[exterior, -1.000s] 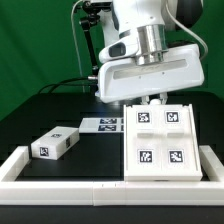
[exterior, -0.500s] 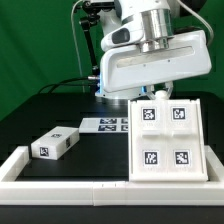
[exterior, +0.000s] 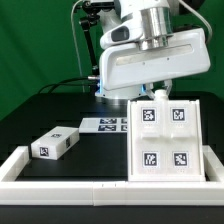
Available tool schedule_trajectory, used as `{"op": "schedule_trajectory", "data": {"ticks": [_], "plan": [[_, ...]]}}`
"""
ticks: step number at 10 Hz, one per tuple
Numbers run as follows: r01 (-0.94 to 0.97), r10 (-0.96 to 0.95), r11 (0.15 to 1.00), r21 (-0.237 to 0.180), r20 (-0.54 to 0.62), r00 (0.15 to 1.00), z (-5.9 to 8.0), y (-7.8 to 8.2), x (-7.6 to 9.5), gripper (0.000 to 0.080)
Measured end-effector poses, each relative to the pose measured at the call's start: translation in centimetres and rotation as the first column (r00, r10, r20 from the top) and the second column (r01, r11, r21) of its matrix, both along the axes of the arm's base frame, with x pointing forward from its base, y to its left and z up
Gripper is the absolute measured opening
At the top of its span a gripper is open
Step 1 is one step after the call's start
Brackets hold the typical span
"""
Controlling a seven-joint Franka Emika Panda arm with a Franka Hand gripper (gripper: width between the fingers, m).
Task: Assemble cabinet
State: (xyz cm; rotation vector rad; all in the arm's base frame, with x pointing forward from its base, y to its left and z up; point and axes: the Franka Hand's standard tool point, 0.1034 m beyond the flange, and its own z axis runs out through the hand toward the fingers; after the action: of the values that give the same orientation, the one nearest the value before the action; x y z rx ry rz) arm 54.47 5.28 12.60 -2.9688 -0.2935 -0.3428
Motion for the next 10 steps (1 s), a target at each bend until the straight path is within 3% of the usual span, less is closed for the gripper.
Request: {"op": "schedule_trajectory", "data": {"ticks": [3, 5, 8, 10], "plan": [[-0.005, 0.006, 1.0, 0.016, -0.028, 1.0, 1.9, 0.4, 1.9, 0.0003], [-0.005, 0.006, 1.0, 0.028, -0.034, 0.999, 1.8, 0.7, 2.9, 0.0003], [0.0, 0.001, 1.0, 0.031, -0.037, 0.999, 1.6, 0.9, 2.9, 0.0015], [-0.002, 0.003, 1.0, 0.028, -0.039, 0.999, 1.2, 0.7, 2.5, 0.0368]]}}
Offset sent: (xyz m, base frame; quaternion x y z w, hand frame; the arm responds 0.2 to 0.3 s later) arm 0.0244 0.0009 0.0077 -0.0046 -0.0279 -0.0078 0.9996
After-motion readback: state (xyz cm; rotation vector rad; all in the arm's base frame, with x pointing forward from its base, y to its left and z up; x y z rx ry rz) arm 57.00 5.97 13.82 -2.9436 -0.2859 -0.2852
